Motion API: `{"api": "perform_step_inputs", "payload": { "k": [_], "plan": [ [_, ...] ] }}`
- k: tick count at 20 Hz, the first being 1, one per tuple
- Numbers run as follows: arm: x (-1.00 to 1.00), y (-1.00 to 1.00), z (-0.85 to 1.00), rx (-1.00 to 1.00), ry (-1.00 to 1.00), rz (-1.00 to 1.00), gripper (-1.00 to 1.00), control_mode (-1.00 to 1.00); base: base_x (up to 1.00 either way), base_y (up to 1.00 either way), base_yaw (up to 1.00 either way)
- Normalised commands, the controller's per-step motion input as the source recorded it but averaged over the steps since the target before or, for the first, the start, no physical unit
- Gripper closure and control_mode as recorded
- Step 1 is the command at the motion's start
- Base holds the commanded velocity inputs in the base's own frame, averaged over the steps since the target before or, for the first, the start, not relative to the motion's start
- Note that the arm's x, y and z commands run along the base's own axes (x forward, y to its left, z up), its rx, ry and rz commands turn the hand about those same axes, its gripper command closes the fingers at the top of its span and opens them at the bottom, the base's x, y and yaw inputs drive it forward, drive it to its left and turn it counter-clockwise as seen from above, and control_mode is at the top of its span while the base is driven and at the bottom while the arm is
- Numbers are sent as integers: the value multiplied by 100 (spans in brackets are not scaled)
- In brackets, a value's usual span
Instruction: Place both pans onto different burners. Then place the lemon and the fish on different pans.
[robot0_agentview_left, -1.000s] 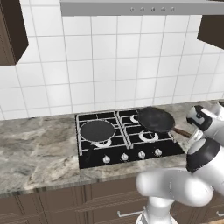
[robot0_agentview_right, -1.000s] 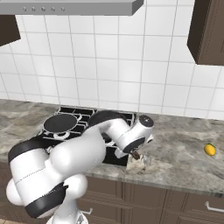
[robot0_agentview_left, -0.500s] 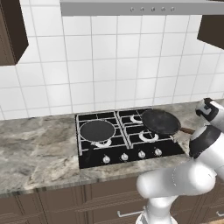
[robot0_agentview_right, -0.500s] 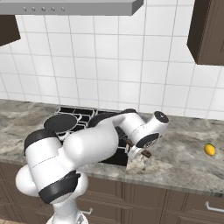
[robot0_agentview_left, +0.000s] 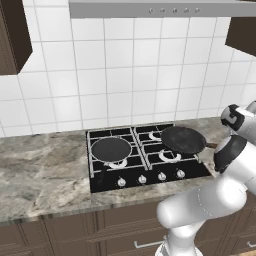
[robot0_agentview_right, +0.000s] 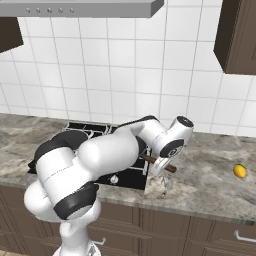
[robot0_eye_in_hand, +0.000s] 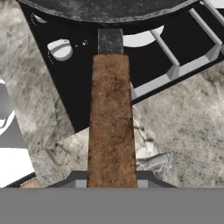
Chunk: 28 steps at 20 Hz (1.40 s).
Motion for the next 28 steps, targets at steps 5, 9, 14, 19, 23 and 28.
{"api": "perform_step_inputs", "payload": {
  "k": [5, 9, 14, 19, 23, 28],
  "plan": [
    [18, 0, 0, -8, 0, 7, 100, -100, 0, 0, 0],
    [27, -5, 0, -2, 0, 6, 100, -100, 0, 0, 0],
    [37, -5, 0, 0, 0, 1, 100, -100, 0, 0, 0],
    [48, 0, 0, 0, 0, 0, 100, -100, 0, 0, 0],
    [30, 1, -3, 0, 0, 0, 100, -100, 0, 0, 0],
    [27, 0, -19, 0, 0, 0, 100, -100, 0, 0, 0]
  ]
}}
